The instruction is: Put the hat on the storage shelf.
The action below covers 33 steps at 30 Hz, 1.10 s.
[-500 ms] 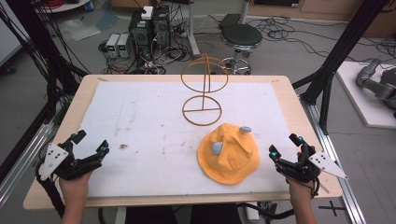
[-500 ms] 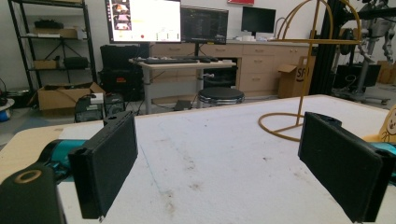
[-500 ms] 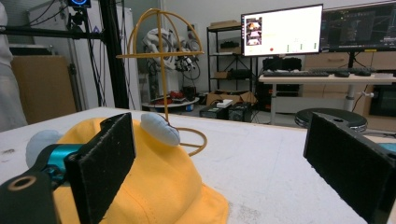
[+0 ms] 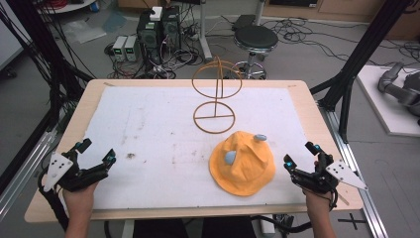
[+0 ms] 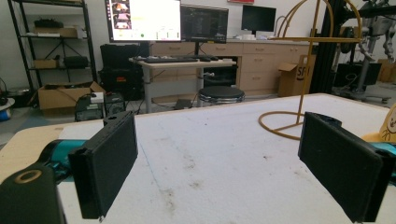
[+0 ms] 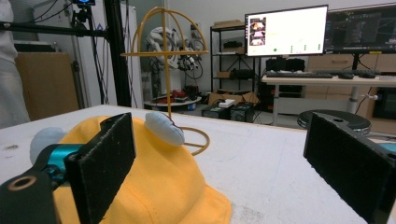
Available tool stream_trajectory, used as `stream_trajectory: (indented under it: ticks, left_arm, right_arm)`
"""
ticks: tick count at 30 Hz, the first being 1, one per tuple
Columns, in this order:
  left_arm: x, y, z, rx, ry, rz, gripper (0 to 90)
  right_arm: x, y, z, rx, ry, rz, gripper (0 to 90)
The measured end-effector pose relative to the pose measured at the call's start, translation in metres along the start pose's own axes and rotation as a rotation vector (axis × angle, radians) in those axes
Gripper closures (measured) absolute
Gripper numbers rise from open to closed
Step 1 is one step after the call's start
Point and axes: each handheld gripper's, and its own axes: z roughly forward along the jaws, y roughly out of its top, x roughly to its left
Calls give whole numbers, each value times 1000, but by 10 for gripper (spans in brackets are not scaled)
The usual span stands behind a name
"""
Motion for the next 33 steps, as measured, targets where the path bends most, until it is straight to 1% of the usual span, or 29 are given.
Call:
stream_trajectory:
  ticks: [4,6,7,8,9,11,12,13,14,17,19,20,21,22,23,24,26,28,29,30,31,32,33]
  left_arm:
    - [0,0,1,1,1,-1,123]
    - [0,0,1,3,0,-1,123]
    - [0,0,1,3,-1,-1,123]
    - [0,0,1,3,-1,-1,123]
    - [0,0,1,3,-1,-1,123]
    - [-1,-1,0,5,-1,1,123]
    - [-1,-1,0,5,-1,1,123]
    - [-1,-1,0,5,-1,1,123]
    - [0,-1,0,5,-1,2,123]
    - [0,-1,-2,6,0,0,123]
    - [0,-1,-3,8,0,2,123]
    - [0,-1,-3,6,-1,1,123]
    - [0,-1,-3,7,0,2,123]
    - [0,-1,-3,9,0,2,123]
    - [0,-1,-4,9,0,3,123]
    - [0,-1,-4,10,0,3,123]
    - [0,-1,-5,11,0,6,123]
    - [0,-2,-6,11,0,5,123]
    - [0,-2,-6,13,0,7,123]
    - [0,-2,-7,15,-1,7,123]
    - [0,-2,-7,14,1,5,123]
    - [0,-2,-7,16,1,5,123]
    - [0,-2,-7,16,1,6,123]
  right_arm:
    - [3,1,1,4,13,-22,88]
    - [4,1,2,8,17,-24,88]
    - [7,2,4,0,35,-32,89]
    - [7,2,4,0,35,-32,89]
    - [11,4,7,8,56,-32,89]
    - [14,4,10,12,72,-50,89]
    - [14,4,10,12,72,-50,89]
    - [16,4,11,18,84,-57,89]
    - [19,4,16,35,116,-68,89]
    - [23,4,21,52,145,-90,89]
    - [27,4,26,72,172,-110,90]
    - [27,4,26,72,172,-110,90]
    - [28,4,28,76,181,-124,90]
    - [32,4,34,97,208,-142,91]
    - [33,4,36,108,217,-144,117]
    - [35,4,38,122,233,-155,157]
    - [38,3,43,151,257,-171,158]
    - [41,1,47,175,266,-186,165]
    - [42,0,49,195,267,-188,182]
    - [42,0,49,195,267,-188,182]
    - [44,-1,53,226,261,-188,215]
    - [44,-1,53,226,261,-188,215]
    - [44,-3,57,247,272,-174,262]
